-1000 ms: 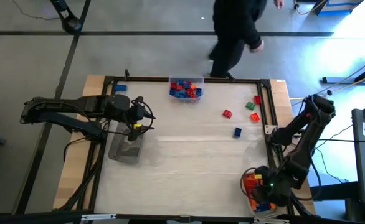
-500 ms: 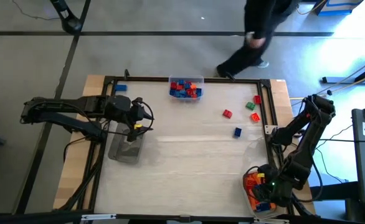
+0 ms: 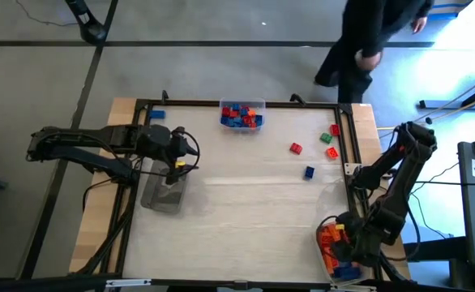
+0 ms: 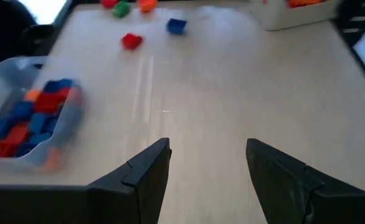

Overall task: Sort blocks by size
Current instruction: Put the blue 8 stud game piece into the gray bin

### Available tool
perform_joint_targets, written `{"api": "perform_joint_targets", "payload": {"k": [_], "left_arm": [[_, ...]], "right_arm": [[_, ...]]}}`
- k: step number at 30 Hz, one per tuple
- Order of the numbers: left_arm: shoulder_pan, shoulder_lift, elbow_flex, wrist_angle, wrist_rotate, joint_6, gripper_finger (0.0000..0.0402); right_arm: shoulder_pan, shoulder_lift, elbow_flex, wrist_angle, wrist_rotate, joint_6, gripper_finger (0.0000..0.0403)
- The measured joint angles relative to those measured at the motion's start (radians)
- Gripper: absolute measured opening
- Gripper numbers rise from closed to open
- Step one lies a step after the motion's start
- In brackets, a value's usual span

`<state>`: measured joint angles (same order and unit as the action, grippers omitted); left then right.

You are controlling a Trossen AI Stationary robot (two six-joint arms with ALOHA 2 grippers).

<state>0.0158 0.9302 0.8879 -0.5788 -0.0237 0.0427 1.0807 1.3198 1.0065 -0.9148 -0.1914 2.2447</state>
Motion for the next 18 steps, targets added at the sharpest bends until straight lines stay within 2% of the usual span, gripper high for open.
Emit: {"api": "perform_joint_targets", "payload": {"k": [5, 8, 12, 18], "left_arm": [[0.008, 0.0, 0.0, -0.063, -0.176, -0.057, 0.0199], [0.045, 0.001, 0.0, -0.144, -0.216, -0.154, 0.0199], [0.114, 0.026, 0.0, -0.274, -0.291, -0.314, 0.0198], [0.28, 0.153, 0.0, -0.469, -0.317, -0.379, 0.0183]], "right_arm": [[-0.059, -0.038, 0.024, -0.002, 0.145, -0.161, 0.0285], [-0.11, -0.058, 0.059, -0.011, 0.27, -0.328, 0.0283], [-0.207, -0.067, 0.096, -0.005, 0.509, -0.672, 0.0282], [-0.351, -0.063, 0.108, 0.055, 0.85, -1.193, 0.0282]]}}
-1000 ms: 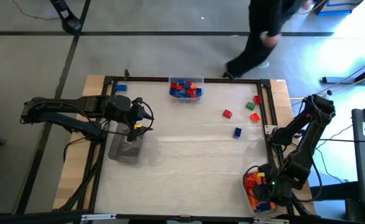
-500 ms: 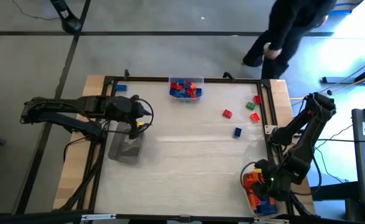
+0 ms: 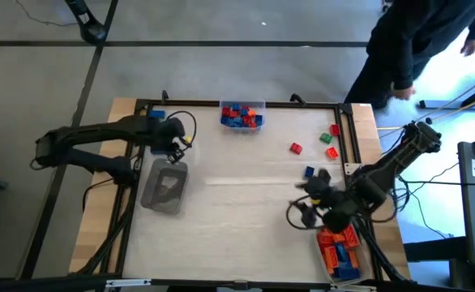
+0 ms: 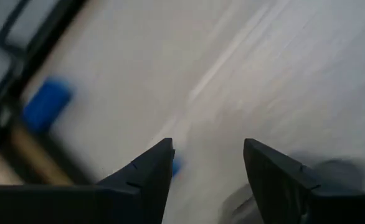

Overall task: Sort blocks by size
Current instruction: Put the blue 8 stud game piece into the gray bin

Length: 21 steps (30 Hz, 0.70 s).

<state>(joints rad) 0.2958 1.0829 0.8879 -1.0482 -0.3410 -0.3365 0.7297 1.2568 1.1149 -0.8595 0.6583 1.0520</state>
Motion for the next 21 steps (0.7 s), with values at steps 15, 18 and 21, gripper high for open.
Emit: {"api": "perform_joint_targets", "payload": {"k": [15, 18, 21], "left_arm": [[0.313, 0.3, 0.0, -0.119, 0.032, 0.188, 0.0177], [0.338, 0.327, -0.012, -0.098, 0.035, 0.188, 0.0177], [0.359, 0.354, -0.031, -0.085, 0.035, 0.192, 0.0177]], "right_arm": [[-0.237, 0.074, -0.063, 0.002, 0.155, -0.274, 0.0282], [-0.233, 0.092, -0.064, 0.006, 0.153, -0.274, 0.0282], [-0.233, 0.11, -0.064, 0.017, 0.161, -0.276, 0.0282]]}}
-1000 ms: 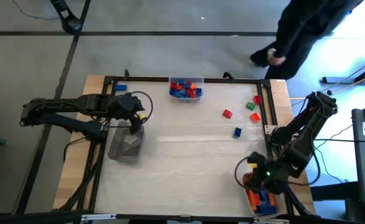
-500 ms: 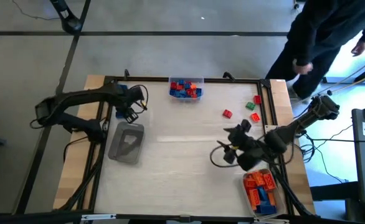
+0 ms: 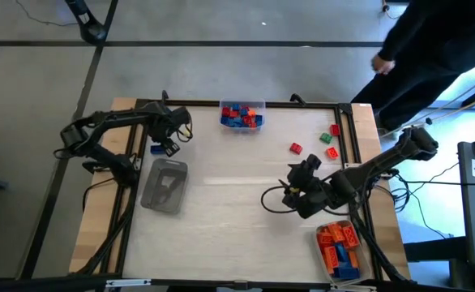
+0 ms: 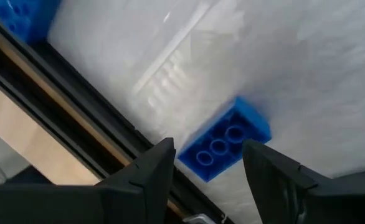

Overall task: Sort blocks by size
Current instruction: Put the blue 8 stud game piece into the gray bin

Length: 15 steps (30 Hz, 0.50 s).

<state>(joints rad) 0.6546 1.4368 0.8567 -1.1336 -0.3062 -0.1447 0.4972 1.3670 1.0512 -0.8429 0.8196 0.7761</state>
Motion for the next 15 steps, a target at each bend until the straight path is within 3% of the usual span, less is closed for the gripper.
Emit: {"api": "perform_joint_targets", "payload": {"k": [8, 15], "left_arm": [[0.036, 0.045, -0.075, 0.058, 0.0, 0.002, 0.0177], [0.027, 0.067, -0.077, 0.135, -0.006, 0.091, 0.0177]], "right_arm": [[-0.001, 0.021, 0.0, 0.034, 0.0, -0.009, 0.0282], [-0.001, 0.021, 0.0, 0.04, 0.01, -0.024, 0.0282]]}}
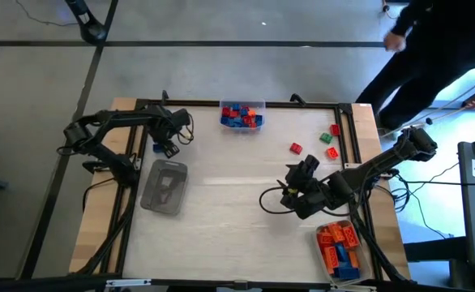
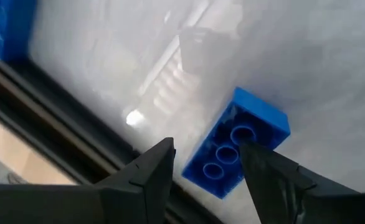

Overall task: Sort blocks by size
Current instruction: Put the blue 8 stud game piece into the gray bin

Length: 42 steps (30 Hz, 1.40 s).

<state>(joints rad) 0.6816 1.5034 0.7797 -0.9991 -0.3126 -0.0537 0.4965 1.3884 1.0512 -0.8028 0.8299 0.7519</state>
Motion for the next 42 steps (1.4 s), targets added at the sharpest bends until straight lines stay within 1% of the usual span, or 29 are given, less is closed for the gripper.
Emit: {"api": "perform_joint_targets", "payload": {"k": [3, 7, 8, 12, 14, 16, 18, 22, 26, 30, 33, 35, 42], "left_arm": [[-0.021, 0.001, 0.018, 0.014, 0.005, 0.009, 0.0177], [-0.062, 0.005, 0.059, 0.068, 0.041, 0.003, 0.0177], [-0.071, 0.005, 0.066, 0.089, 0.061, 0.005, 0.0177], [-0.102, 0.005, 0.079, 0.218, 0.206, 0.024, 0.0177], [-0.12, 0.005, 0.079, 0.28, 0.26, 0.027, 0.0177], [-0.139, 0.005, 0.079, 0.323, 0.292, 0.03, 0.0177], [-0.159, 0.005, 0.079, 0.352, 0.3, 0.057, 0.0177], [-0.188, 0.003, 0.133, 0.311, 0.292, 0.103, 0.0177], [-0.205, -0.034, 0.178, 0.168, 0.287, 0.133, 0.0177], [-0.191, -0.06, 0.178, 0.071, 0.287, 0.188, 0.0177], [-0.168, -0.059, 0.177, 0.052, 0.286, 0.224, 0.0177], [-0.155, -0.059, 0.177, 0.063, 0.284, 0.218, 0.0177], [-0.125, -0.052, 0.177, 0.004, 0.287, 0.218, 0.0177]], "right_arm": [[0.0, 0.0, 0.0, 0.0, 0.0, -0.001, 0.0282], [0.0, 0.0, 0.0, 0.002, 0.001, -0.001, 0.0282], [0.0, 0.0, 0.0, 0.002, 0.002, -0.001, 0.0282], [0.0, 0.0, 0.0, 0.002, 0.023, -0.001, 0.0282], [0.0, 0.0, 0.0, 0.002, 0.026, -0.001, 0.0282], [0.0, 0.0, 0.0, 0.002, 0.027, -0.001, 0.0282], [0.0, 0.0, 0.0, 0.002, 0.04, -0.001, 0.0282], [0.0, 0.0, 0.0, 0.002, 0.052, -0.001, 0.0282], [0.0, 0.0, 0.0, 0.002, 0.06, -0.001, 0.0282], [0.0, 0.002, 0.0, 0.007, 0.051, 0.003, 0.0282], [0.0, 0.016, 0.0, 0.029, 0.046, -0.006, 0.0282], [0.0, 0.027, 0.0, 0.028, 0.043, -0.023, 0.0282], [0.0, 0.072, 0.0, 0.028, 0.05, -0.032, 0.0282]]}}
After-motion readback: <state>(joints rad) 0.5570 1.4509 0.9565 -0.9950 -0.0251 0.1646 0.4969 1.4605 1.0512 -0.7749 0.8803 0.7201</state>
